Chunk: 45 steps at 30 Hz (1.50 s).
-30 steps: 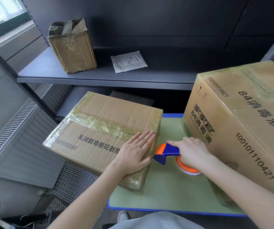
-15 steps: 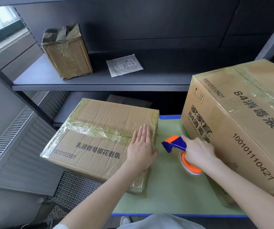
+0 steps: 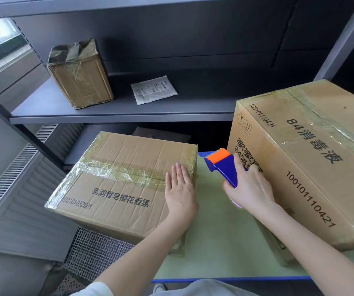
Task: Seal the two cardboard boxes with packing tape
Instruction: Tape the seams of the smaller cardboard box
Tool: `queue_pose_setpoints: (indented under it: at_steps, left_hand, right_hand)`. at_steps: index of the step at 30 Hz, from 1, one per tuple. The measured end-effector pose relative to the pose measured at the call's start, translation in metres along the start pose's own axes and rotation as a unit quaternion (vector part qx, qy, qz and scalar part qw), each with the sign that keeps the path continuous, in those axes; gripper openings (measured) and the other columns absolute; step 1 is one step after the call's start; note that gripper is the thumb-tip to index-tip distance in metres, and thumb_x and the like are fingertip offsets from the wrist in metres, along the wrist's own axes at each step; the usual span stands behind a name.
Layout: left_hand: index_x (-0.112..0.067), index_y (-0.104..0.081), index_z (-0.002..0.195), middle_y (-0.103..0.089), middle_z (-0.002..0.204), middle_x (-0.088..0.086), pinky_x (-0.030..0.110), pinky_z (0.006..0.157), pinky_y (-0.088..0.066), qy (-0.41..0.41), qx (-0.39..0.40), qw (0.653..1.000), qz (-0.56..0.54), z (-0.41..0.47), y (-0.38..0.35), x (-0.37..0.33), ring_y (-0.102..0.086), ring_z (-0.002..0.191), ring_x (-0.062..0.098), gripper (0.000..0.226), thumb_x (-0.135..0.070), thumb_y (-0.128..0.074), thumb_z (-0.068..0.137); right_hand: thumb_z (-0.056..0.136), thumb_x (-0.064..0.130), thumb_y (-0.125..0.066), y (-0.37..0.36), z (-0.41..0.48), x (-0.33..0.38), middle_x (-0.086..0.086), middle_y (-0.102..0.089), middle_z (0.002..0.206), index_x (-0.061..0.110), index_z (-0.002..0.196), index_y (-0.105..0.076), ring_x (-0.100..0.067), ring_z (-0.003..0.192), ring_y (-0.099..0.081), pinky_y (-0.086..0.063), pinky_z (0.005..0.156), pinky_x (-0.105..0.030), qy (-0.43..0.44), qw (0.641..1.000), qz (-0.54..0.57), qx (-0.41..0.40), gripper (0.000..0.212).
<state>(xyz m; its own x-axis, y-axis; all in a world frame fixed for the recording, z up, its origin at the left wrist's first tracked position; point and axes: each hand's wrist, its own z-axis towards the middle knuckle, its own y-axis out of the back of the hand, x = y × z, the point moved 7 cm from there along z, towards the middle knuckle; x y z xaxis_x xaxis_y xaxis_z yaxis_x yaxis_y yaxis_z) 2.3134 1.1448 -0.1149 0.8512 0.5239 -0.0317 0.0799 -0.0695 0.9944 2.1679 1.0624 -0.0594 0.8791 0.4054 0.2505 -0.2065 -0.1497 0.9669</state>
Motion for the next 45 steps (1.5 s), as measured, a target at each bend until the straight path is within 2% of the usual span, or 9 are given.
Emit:
queue_pose_setpoints:
  at_steps: [8, 11, 16, 22, 28, 33, 36, 40, 45]
  left_hand:
    - [-0.005, -0.002, 0.149, 0.004, 0.158, 0.008, 0.021, 0.112, 0.008, -0.118, 0.018, 0.974, -0.193, -0.001, 0.018, 0.044, 0.008, 0.145, 0.016, 0.056, -0.029, -0.023, 0.103]
    - [-0.005, -0.003, 0.149, 0.002, 0.158, 0.01, 0.023, 0.113, 0.009, -0.068, -0.025, 0.985, -0.157, -0.004, 0.02, 0.096, 0.006, 0.145, 0.019, 0.054, -0.026, -0.022, 0.103]
    - [-0.012, -0.001, 0.151, 0.007, 0.158, 0.009, 0.038, 0.116, 0.008, 0.008, 0.018, 0.995, -0.101, -0.007, 0.01, 0.161, 0.01, 0.145, 0.024, 0.058, -0.039, -0.018, 0.102]
    - [-0.016, -0.009, 0.151, -0.005, 0.159, 0.003, 0.037, 0.117, 0.0, 0.007, -0.011, 0.998, -0.063, -0.013, 0.004, 0.137, 0.001, 0.146, 0.022, 0.064, -0.051, -0.021, 0.098]
    - [-0.006, -0.005, 0.15, -0.002, 0.158, 0.008, 0.034, 0.117, 0.001, -0.03, -0.013, 0.998, -0.061, -0.011, 0.0, 0.131, 0.002, 0.146, 0.024, 0.057, -0.032, -0.021, 0.102]
    - [-0.016, -0.026, 0.148, -0.02, 0.156, 0.0, 0.029, 0.115, -0.014, -0.093, -0.055, 0.989, -0.097, -0.004, 0.016, 0.171, -0.019, 0.143, 0.015, 0.049, -0.018, -0.033, 0.1]
    - [-0.018, -0.026, 0.148, -0.016, 0.157, 0.006, 0.037, 0.117, -0.009, -0.024, -0.072, 0.996, -0.053, 0.008, 0.023, 0.212, -0.017, 0.144, 0.021, 0.048, -0.02, -0.033, 0.1]
    - [-0.031, -0.014, 0.15, -0.004, 0.158, 0.013, 0.057, 0.113, 0.0, 0.082, -0.034, 0.996, 0.012, 0.027, 0.023, 0.271, -0.001, 0.145, 0.034, 0.052, -0.038, -0.03, 0.1]
    - [-0.04, -0.016, 0.147, -0.012, 0.156, 0.012, 0.05, 0.102, -0.032, 0.143, 0.009, 0.989, -0.026, 0.03, 0.018, 0.29, -0.03, 0.132, 0.036, 0.063, -0.066, -0.026, 0.091]
  right_hand:
    - [0.087, 0.049, -0.052, 0.015, -0.007, 0.046, -0.011, -0.043, 0.098, 0.02, 0.149, -0.009, -0.028, 0.088, -0.048, -0.041, 0.071, -0.034, 0.095, 0.992, 0.023, -0.076, 0.081]
    - [0.083, 0.043, -0.063, 0.019, -0.011, 0.074, -0.011, -0.046, 0.096, 0.015, 0.148, -0.018, -0.028, 0.085, -0.048, -0.038, 0.073, -0.036, 0.139, 0.985, 0.012, -0.105, 0.084]
    - [0.074, 0.032, -0.076, 0.018, -0.018, 0.127, -0.012, -0.053, 0.092, 0.009, 0.144, -0.03, -0.029, 0.082, -0.052, -0.042, 0.073, -0.039, 0.216, 0.964, -0.02, -0.153, 0.087]
    - [0.052, 0.025, -0.09, 0.01, -0.022, 0.182, -0.009, -0.053, 0.074, 0.014, 0.128, -0.056, -0.028, 0.064, -0.052, -0.044, 0.059, -0.035, 0.255, 0.943, -0.07, -0.204, 0.083]
    - [0.043, 0.026, -0.093, -0.019, -0.019, 0.186, -0.01, -0.051, 0.069, 0.016, 0.121, -0.062, -0.027, 0.06, -0.053, -0.044, 0.055, -0.032, 0.243, 0.944, -0.097, -0.199, 0.085]
    - [0.054, 0.032, -0.089, -0.041, -0.025, 0.177, -0.012, -0.056, 0.08, 0.019, 0.128, -0.057, -0.029, 0.072, -0.056, -0.042, 0.074, -0.04, 0.232, 0.941, -0.121, -0.214, 0.081]
    - [0.057, 0.035, -0.086, -0.048, -0.03, 0.181, -0.019, -0.06, 0.097, 0.013, 0.13, -0.054, -0.036, 0.091, -0.059, -0.045, 0.087, -0.049, 0.222, 0.945, -0.124, -0.207, 0.082]
    - [0.056, 0.027, -0.085, -0.044, -0.039, 0.192, -0.018, -0.054, 0.129, 0.006, 0.128, -0.055, -0.041, 0.123, -0.044, -0.03, 0.102, -0.059, 0.222, 0.949, -0.096, -0.2, 0.081]
    - [0.065, 0.042, -0.079, -0.063, -0.068, 0.228, -0.016, -0.058, 0.127, 0.007, 0.121, -0.061, -0.032, 0.121, -0.052, -0.04, 0.099, -0.047, 0.345, 0.93, -0.052, -0.116, 0.069]
